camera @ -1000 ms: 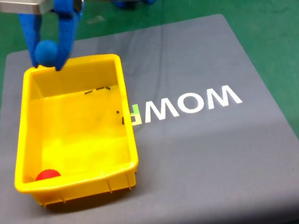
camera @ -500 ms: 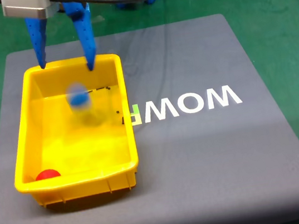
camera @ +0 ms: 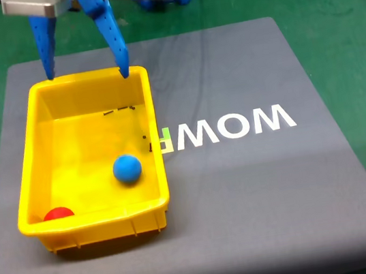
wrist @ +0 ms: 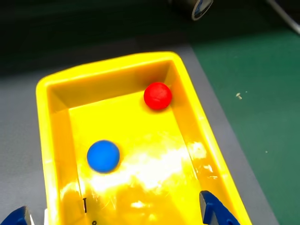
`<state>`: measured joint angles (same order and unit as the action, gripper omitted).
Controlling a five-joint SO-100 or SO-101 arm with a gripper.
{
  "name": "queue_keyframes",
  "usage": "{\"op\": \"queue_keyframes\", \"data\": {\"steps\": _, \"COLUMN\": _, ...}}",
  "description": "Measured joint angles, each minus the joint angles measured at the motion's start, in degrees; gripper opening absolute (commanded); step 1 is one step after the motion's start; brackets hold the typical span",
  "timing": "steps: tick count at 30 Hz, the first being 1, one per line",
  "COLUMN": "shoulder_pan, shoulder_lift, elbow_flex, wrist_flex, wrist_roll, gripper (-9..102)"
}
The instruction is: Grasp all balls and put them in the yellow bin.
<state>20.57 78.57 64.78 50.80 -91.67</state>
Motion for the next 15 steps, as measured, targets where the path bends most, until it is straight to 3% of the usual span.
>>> {"op": "queue_keyframes", "data": {"steps": 10, "shoulder_pan": -13.2, "shoulder_lift": 21.5, "elbow_flex": 4.5, "wrist_flex": 10.1, "wrist_roll": 5.2, "gripper": 38}}
{"op": "queue_keyframes", "data": {"steps": 15, "shoulder_pan": -21.1, "shoulder_lift": 40.0, "elbow_flex": 19.9, "wrist_flex": 10.2, "wrist_roll": 4.8, "gripper": 24}}
